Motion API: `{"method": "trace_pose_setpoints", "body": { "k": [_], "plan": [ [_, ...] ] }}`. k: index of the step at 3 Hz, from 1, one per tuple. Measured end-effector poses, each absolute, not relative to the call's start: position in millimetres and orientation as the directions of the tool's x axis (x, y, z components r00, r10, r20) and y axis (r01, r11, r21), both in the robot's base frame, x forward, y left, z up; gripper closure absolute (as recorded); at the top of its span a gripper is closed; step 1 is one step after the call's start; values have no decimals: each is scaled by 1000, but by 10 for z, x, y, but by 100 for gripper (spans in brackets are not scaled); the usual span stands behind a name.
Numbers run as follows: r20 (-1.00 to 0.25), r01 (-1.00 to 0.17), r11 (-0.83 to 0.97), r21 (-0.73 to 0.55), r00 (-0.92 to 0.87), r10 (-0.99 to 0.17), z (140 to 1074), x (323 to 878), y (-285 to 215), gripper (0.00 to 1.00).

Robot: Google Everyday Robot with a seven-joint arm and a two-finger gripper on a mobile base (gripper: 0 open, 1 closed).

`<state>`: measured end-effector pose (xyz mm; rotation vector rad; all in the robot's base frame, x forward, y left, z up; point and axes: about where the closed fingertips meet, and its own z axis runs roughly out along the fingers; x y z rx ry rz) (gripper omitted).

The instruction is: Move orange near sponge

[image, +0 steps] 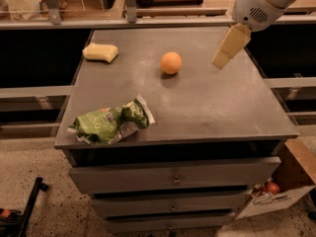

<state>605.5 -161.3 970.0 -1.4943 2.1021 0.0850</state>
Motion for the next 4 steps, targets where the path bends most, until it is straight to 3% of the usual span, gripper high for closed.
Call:
{"method": "trace_pose_setpoints", "body": {
  "k": [4],
  "plan": [
    [-661,-879,415,-235,-168,-732,9099,6731,-866,0]
  ]
}}
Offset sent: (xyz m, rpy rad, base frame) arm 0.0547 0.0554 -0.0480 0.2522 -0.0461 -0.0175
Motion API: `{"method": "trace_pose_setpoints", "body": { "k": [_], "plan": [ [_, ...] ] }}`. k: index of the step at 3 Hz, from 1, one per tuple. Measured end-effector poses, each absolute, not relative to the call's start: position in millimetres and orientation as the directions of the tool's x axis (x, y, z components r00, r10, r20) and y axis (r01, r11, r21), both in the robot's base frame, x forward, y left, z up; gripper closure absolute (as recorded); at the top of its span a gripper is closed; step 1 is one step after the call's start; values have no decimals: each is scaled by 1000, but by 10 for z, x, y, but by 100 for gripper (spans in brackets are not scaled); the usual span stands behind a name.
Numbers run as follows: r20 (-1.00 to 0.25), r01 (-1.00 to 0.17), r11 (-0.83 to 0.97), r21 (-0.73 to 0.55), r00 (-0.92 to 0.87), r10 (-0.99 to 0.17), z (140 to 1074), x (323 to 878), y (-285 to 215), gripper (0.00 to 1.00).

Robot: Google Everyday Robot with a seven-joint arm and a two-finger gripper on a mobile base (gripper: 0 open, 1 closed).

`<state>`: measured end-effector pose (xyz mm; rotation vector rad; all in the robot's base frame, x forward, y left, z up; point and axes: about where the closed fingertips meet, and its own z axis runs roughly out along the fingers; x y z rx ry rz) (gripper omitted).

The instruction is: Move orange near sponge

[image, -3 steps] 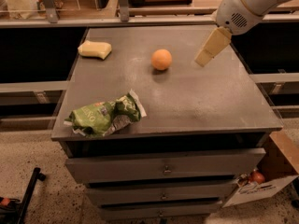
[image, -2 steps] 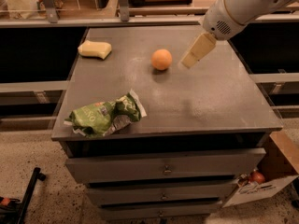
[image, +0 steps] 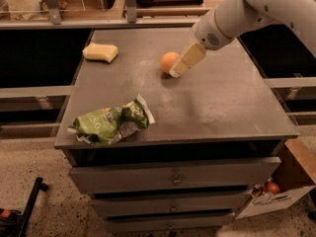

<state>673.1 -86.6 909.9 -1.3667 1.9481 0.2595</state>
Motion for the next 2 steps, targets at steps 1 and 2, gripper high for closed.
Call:
{"method": "trace_pose_setpoints", "body": {
  "k": [1,2],
  "plan": [
    [-662,-875,419,-243,-165,-731,8955,6858,-767,0],
    [-670,-872,434,-226,-184,-719,8846,6986,-691,0]
  ]
}}
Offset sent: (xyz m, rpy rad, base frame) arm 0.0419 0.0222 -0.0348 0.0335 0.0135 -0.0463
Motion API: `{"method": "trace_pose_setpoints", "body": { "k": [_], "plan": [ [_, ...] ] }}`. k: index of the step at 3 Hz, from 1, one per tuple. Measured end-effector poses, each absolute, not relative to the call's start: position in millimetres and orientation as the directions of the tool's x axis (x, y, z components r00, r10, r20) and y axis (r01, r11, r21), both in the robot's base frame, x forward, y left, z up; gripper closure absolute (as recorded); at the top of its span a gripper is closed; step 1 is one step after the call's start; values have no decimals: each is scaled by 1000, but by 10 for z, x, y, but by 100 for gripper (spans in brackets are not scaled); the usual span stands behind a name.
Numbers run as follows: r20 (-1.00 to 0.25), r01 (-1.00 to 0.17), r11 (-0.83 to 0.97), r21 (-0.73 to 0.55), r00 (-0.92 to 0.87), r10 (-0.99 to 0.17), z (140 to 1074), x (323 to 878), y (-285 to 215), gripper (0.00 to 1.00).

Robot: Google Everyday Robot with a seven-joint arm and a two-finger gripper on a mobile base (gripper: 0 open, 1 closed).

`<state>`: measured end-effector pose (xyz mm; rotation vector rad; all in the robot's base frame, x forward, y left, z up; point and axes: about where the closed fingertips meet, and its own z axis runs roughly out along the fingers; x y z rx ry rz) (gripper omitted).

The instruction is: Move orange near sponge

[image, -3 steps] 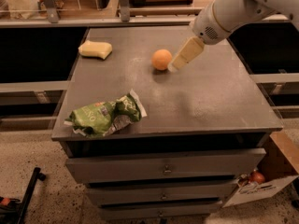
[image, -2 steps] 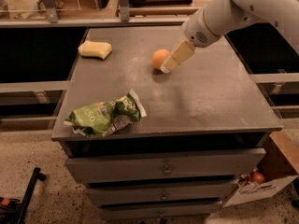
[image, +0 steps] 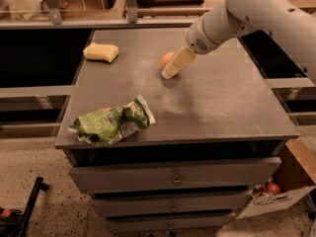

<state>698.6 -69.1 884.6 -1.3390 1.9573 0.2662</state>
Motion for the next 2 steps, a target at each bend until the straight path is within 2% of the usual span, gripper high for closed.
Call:
{"method": "trace_pose_setpoints", "body": {
  "k": [2],
  "plan": [
    [-716,-864,469,-182,-211,-665,8583,7116,-595,0]
  ]
}}
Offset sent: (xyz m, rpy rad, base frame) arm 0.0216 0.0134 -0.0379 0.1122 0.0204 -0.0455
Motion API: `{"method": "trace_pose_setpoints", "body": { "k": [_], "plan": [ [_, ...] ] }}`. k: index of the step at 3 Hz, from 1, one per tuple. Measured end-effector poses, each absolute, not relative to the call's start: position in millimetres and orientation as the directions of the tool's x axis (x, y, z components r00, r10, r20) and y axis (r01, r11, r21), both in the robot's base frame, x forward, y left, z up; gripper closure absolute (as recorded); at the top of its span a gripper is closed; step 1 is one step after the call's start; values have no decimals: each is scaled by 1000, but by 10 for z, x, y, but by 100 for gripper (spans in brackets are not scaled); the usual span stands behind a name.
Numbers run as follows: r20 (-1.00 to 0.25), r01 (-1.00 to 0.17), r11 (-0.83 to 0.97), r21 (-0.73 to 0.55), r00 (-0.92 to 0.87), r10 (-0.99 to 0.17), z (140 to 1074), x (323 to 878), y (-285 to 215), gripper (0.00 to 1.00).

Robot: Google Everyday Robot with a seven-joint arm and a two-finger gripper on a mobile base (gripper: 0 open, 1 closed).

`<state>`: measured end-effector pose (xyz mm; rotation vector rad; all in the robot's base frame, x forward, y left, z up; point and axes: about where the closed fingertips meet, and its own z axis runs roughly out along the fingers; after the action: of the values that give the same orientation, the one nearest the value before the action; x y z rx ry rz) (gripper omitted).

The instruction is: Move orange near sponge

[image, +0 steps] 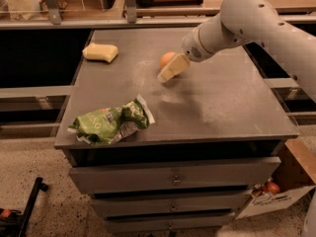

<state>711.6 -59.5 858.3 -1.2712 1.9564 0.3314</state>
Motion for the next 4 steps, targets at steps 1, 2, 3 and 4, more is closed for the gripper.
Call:
{"method": "trace_pose_setpoints", "body": {
  "k": [1,2,3,4],
  "plan": [
    [-730,-865,476,-161,-220,-647,8490,7160,-519,18],
    [-740,-865,482,-142,-231,-632,8425,7185,-478,41],
    [-746,-865,485,-129,-237,-622,8402,7196,-455,65],
    [-745,-867,482,-127,-237,-623,8382,7195,-432,88]
  ]
}}
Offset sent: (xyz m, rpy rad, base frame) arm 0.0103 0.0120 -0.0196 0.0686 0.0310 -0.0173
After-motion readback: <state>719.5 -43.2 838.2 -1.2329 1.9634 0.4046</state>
